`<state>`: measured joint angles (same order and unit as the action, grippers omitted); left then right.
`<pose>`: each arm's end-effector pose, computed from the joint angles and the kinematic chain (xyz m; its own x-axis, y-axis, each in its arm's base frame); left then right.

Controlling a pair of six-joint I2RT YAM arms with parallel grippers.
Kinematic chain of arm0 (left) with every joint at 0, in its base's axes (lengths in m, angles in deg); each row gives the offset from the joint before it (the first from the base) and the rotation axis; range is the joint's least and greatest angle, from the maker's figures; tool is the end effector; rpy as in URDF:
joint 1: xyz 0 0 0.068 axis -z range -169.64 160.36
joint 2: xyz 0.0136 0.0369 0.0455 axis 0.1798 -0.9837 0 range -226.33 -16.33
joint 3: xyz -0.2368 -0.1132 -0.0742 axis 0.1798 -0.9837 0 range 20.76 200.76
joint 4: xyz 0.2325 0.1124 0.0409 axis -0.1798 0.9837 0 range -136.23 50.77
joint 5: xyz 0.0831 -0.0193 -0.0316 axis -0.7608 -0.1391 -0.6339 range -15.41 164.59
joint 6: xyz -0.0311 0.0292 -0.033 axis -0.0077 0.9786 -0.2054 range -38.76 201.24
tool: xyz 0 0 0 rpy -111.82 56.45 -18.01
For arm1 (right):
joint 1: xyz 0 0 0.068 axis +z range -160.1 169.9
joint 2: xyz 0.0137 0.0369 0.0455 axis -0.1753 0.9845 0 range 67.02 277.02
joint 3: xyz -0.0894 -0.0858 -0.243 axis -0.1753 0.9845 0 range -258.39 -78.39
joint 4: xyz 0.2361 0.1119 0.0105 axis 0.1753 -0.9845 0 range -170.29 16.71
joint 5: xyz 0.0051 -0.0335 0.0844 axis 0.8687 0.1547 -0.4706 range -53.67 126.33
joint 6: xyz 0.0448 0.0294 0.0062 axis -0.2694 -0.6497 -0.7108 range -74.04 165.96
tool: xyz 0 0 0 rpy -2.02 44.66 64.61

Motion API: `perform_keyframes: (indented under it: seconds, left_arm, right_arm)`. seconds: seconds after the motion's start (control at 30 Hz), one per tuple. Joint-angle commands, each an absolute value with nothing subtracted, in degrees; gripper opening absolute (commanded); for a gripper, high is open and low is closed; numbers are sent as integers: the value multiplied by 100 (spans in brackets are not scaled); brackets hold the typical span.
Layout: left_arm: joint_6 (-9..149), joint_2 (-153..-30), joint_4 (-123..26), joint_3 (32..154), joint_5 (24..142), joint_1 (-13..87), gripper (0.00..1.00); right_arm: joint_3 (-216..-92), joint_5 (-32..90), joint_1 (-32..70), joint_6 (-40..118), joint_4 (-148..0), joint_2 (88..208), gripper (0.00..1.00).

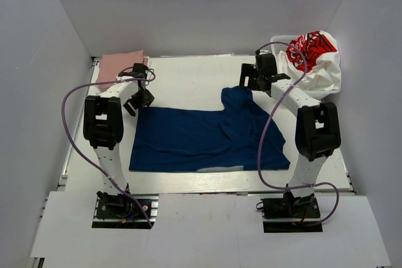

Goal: Fold and stack the t-shirts

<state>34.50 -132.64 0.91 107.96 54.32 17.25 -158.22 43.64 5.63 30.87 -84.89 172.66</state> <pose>0.4043 -0.0365 0.1789 -0.6832 -0.6056 -0.4080 -0.6812 0.7298 0.0574 0.4100 0.1108 0.2485 -0.6092 0.0968 -0.7871 -0.0134 0.9911 0.1323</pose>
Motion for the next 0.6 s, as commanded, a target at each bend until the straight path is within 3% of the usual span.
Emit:
perform_keyframes:
  seconds: [0.0,0.23,0.33,0.43,0.57]
  left_arm:
    - [3396,-13296,107,11006,5305,1616,84]
    - [3527,-13411,-166,10866,5797,1493,67]
    - [3580,-13411,-342,10716,5912,1493,51]
    - [3642,-13542,-413,10716,5965,1493,43]
    - [3703,-13683,-290,10918,5965,1493,20]
  right_arm:
    - [-16101,4248,537,3418,-8666,17468,90]
    - [-16188,4730,537,3550,-8691,17820,90]
    - [-16329,4916,537,3699,-8683,18039,90]
    - [-16390,4925,546,3831,-8622,18215,90]
    - [-16548,4934,537,4015,-8525,18426,90]
